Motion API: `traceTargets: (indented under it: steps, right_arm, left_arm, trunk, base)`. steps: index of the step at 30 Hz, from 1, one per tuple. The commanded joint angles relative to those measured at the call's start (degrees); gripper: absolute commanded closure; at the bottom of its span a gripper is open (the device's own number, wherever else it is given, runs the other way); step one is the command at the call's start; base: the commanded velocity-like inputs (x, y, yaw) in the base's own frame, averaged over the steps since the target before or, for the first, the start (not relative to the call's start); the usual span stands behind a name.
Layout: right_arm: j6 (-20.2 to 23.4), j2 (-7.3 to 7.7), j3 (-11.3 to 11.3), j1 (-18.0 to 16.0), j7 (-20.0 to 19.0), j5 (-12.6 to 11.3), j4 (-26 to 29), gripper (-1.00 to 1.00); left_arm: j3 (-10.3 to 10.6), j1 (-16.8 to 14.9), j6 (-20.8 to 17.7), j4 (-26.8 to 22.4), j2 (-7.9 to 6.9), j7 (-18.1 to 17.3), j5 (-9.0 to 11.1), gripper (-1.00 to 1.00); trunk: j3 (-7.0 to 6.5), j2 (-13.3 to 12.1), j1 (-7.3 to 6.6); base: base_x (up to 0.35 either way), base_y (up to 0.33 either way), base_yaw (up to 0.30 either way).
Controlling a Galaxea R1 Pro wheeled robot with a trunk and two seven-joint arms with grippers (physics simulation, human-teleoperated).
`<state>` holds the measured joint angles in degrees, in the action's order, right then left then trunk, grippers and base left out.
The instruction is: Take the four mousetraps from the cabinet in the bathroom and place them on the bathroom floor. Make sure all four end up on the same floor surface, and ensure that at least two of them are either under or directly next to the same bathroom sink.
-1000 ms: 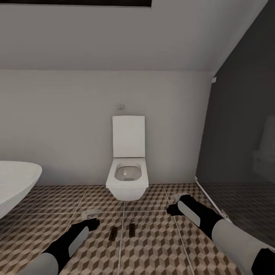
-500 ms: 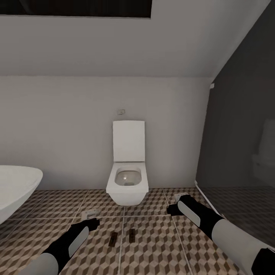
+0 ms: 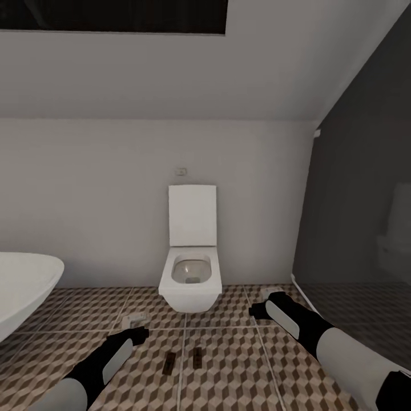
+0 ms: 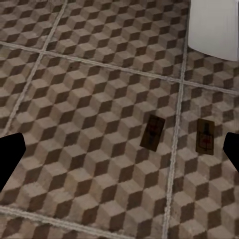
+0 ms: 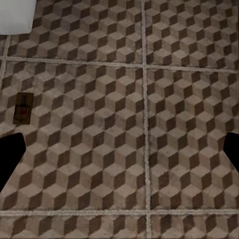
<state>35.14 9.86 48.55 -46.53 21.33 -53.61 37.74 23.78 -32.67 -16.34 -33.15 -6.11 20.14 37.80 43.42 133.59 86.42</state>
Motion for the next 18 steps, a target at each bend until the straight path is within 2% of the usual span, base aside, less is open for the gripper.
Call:
traceTargets:
  steps: [1, 11, 18]
  right_arm:
    - [0.0, 0.07, 0.38, -0.08, 0.55, -0.62, 0.13, -1.0]
    - [-2.57, 0.12, 0.36, 0.9, 0.62, -0.62, 0.05, -1.0]
    - [-6.15, 0.03, 0.38, 3.21, 0.78, -0.68, -0.25, -1.0]
  left_arm:
    - [0.48, -0.04, -0.14, -0.14, -0.09, 0.55, 0.52, -1.0]
    - [0.51, -0.04, -0.1, 0.27, 0.17, 0.58, 0.52, -1.0]
    - [0.54, -0.09, 0.68, 3.44, 0.35, 0.45, 0.52, -1.0]
  trunk:
    - [-0.11, -0.38, -0.24]
    - [-1.91, -4.39, -2.43]
    - [-3.16, -7.2, -3.97]
  base:
    - [0.0, 0.0, 0.0]
    - [0.0, 0.0, 0.0]
    - [0.0, 0.0, 0.0]
